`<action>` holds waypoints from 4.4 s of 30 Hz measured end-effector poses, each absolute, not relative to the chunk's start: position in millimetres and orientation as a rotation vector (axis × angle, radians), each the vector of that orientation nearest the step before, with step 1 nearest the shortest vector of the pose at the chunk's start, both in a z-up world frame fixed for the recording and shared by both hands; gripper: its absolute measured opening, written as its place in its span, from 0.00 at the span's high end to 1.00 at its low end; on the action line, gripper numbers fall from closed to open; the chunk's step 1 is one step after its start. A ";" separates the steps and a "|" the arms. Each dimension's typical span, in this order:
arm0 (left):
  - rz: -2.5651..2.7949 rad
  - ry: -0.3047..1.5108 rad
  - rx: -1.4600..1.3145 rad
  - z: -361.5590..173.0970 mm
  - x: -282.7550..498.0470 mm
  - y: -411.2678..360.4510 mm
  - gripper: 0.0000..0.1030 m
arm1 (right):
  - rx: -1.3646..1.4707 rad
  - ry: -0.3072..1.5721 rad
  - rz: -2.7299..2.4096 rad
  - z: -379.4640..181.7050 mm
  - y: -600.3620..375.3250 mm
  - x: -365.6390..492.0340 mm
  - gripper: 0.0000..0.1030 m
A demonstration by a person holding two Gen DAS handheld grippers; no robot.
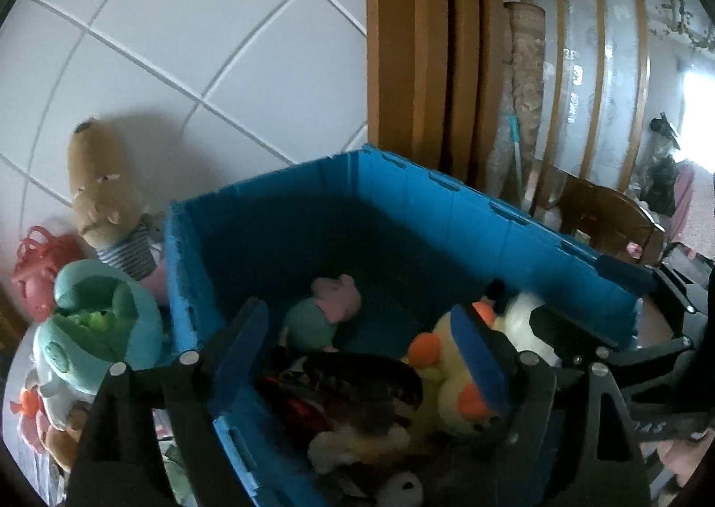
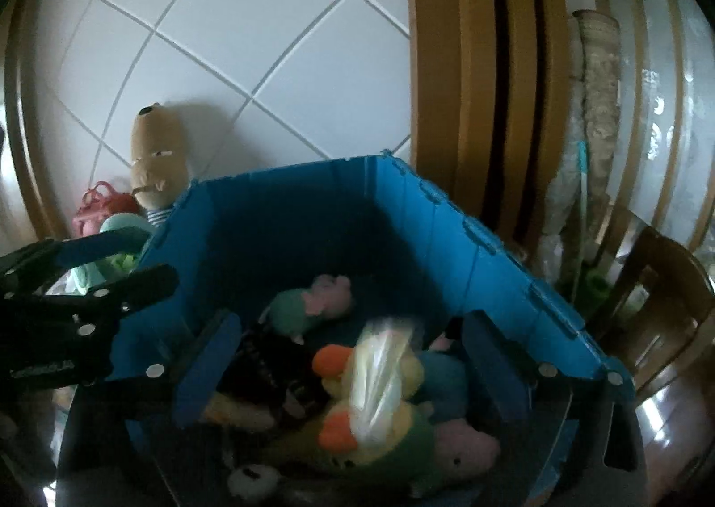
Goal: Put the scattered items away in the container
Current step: 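Withdraw both grippers from the crate back over the table, then grasp the yellow-pink WIPES pack with the left gripper while the right grasps the Kotex pack, then lift the WIPES pack and Kotex pack and carry them over the blue crate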
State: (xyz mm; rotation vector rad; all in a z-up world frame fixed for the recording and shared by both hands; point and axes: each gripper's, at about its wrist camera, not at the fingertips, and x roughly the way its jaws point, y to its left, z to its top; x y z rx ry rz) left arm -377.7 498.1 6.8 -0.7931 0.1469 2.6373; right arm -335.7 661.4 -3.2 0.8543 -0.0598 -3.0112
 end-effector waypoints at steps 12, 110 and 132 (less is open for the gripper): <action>2.722 0.090 -0.790 -7.0 -352.3 443.5 0.18 | 0.823 -0.068 -2.990 -1.8 630.4 -326.2 0.00; 2.670 0.019 -1.591 -322.2 -213.2 -101.4 0.01 | 1.547 -0.040 -2.581 -324.9 70.1 -202.5 0.00; 2.651 -0.029 -1.593 -344.5 -219.0 -98.4 0.15 | 1.465 0.029 -2.599 -337.6 72.7 -203.8 0.32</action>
